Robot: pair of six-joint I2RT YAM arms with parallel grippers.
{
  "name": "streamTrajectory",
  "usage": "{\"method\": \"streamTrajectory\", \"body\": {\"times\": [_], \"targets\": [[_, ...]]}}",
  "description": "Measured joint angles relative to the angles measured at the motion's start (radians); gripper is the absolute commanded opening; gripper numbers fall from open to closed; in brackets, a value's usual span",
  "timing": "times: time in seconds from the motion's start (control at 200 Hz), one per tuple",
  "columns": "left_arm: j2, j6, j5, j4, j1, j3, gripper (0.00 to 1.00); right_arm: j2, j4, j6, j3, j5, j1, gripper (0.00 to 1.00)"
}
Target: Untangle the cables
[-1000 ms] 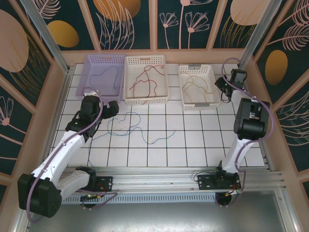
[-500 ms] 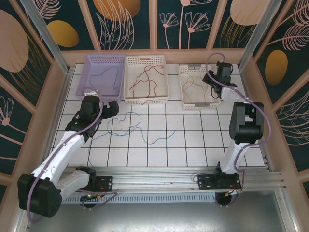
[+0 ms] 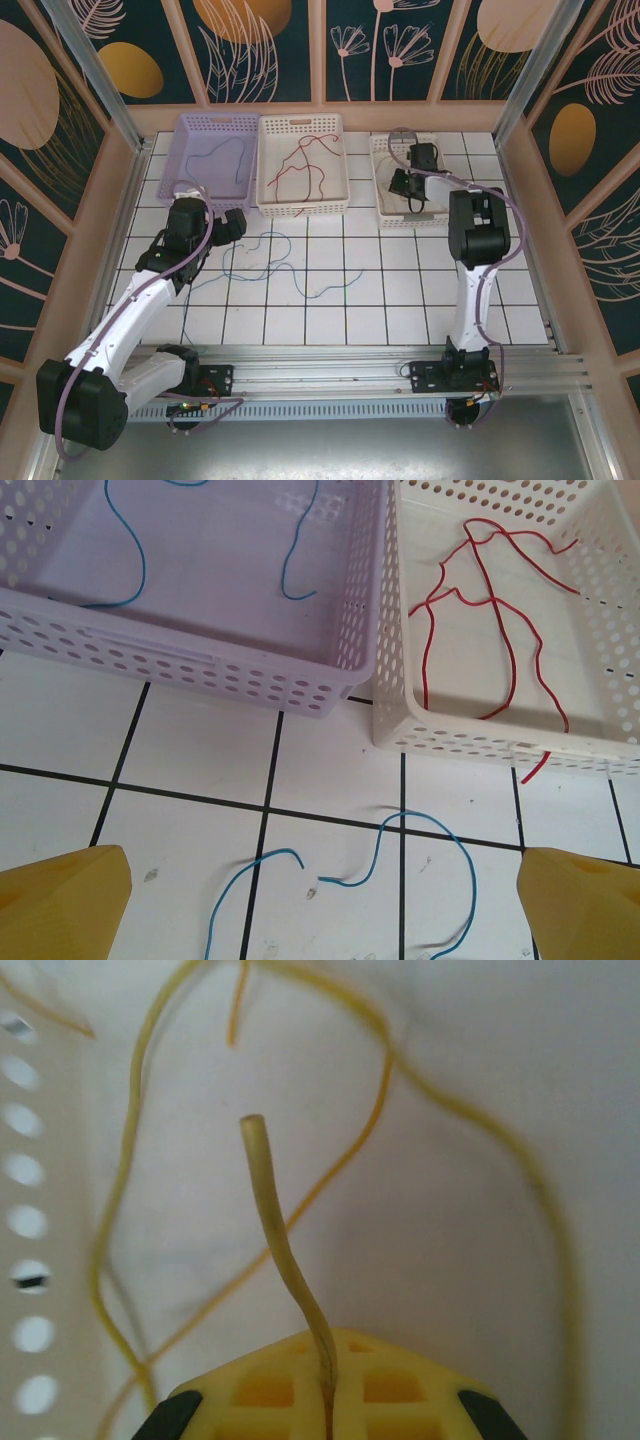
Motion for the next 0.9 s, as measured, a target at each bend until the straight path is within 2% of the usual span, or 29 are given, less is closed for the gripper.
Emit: {"method": "streamTrajectory", "body": {"times": [0.415, 0.53, 0.706, 0.901], "targets": [[0.000, 0.001, 0.005, 0.000, 0.000, 0.000, 0.99, 0.056, -0.180, -0.022, 0.171, 0.003, 0.013, 0.00], [0.001, 0.001, 0.007, 0.000, 0.000, 0.000, 0.98, 0.055, -0.227, -0.022, 0.223, 0.003, 0.013, 0.21], [0.002, 0.007, 0.008, 0.000, 0.000, 0.000, 0.99, 0.040, -0.288, -0.022, 0.260, 0.023, 0.013, 0.41], [0.002, 0.008, 0.011, 0.000, 0.000, 0.000, 0.98, -0.005, -0.336, -0.026, 0.266, 0.058, 0.013, 0.49]]}}
